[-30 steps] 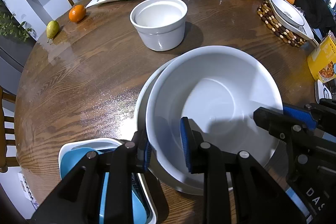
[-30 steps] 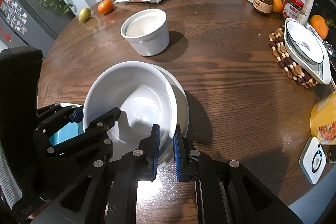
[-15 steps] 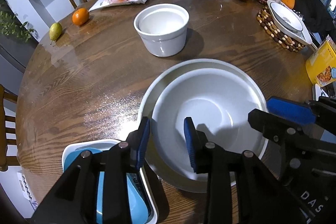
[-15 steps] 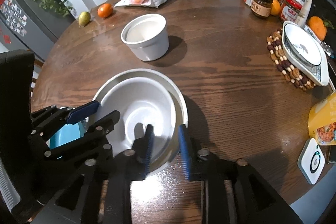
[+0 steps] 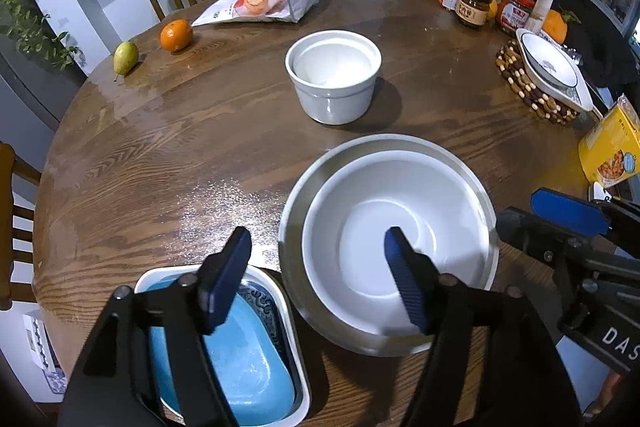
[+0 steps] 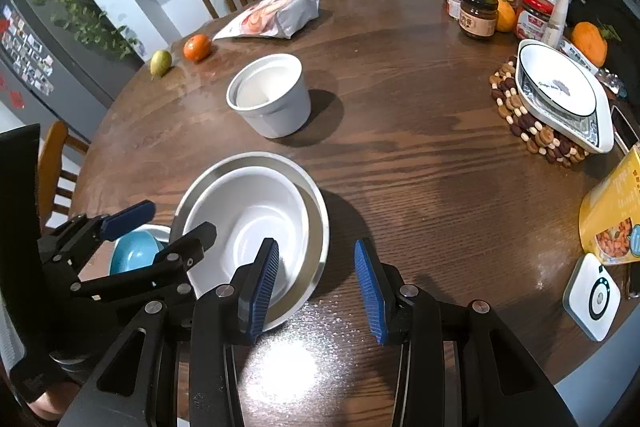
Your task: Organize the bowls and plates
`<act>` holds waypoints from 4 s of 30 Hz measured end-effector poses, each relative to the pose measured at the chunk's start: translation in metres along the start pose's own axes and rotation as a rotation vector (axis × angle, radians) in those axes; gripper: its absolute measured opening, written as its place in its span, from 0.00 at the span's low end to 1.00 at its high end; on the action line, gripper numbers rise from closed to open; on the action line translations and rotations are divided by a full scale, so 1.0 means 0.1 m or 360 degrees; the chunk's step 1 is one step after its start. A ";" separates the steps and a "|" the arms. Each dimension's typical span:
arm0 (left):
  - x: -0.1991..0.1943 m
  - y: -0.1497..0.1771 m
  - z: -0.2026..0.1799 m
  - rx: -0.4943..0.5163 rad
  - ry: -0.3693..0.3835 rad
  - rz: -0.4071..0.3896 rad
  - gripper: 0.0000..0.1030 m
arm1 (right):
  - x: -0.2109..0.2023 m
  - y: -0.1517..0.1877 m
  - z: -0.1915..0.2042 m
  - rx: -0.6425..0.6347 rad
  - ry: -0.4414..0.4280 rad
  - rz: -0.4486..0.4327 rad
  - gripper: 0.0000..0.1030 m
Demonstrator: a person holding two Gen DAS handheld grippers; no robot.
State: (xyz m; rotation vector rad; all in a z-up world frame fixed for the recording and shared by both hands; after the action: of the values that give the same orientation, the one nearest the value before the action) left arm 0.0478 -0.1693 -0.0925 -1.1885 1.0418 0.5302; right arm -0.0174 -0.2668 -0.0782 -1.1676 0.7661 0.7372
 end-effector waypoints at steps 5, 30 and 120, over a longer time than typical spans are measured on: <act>-0.06 -0.02 0.05 -0.0027 -0.0014 -0.0022 0.76 | -0.03 -0.02 0.02 0.0002 -0.0025 -0.0020 0.39; -0.26 -0.21 0.20 -0.0135 -0.0057 -0.0132 0.88 | -0.35 -0.23 -0.13 0.0001 -0.0016 -0.0171 0.61; 0.91 -1.25 0.30 -0.0181 -0.0074 0.0103 0.77 | 0.98 -1.43 -0.22 0.0024 -0.0321 0.0122 0.64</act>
State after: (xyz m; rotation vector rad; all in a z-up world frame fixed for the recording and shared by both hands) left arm 0.2015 -0.1988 -0.1093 -1.2396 1.0243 0.6723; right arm 0.1516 -0.3108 -0.0913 -1.0369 0.6485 0.8971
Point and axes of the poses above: each gripper's, at about its wrist camera, not at the fingertips, and x roughly the way its jaws point, z to its left, y to its underside, the point moved 5 cm from there along x, roughly the way its jaws point, and after that the axes turned 8 degrees about -x, right-handed, at the moved point
